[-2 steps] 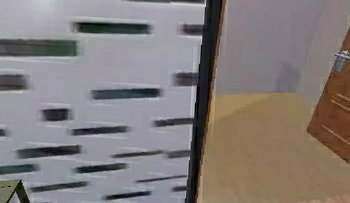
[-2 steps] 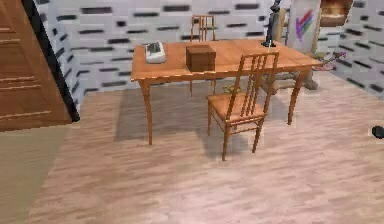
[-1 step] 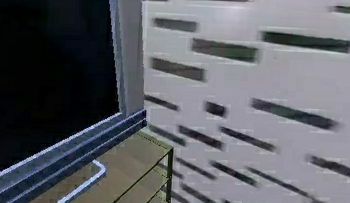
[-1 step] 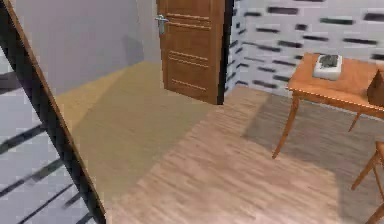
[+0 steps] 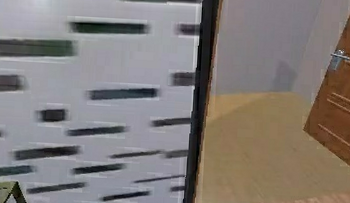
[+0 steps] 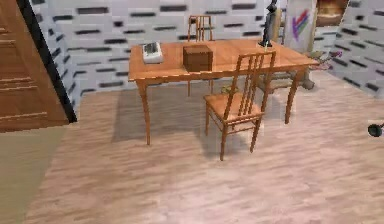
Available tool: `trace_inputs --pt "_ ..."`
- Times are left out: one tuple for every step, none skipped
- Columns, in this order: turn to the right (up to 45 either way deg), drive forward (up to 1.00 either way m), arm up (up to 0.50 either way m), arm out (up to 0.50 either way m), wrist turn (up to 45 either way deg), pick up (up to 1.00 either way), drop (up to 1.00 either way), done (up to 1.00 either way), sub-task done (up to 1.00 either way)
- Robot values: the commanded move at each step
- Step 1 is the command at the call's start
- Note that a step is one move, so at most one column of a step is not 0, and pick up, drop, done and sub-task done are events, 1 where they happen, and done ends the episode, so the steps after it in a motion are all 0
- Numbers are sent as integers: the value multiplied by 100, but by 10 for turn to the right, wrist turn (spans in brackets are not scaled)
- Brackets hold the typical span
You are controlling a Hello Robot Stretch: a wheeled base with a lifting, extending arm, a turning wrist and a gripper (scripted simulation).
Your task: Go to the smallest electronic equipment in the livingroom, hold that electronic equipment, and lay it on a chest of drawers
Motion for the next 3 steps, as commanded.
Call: trace_inputs --pt "450 0 0 0 0 0 0 0 0" --pt "300 0 0 0 0 0 0 0 0" --pt "0 100 0 0 0 0 0 0 0"
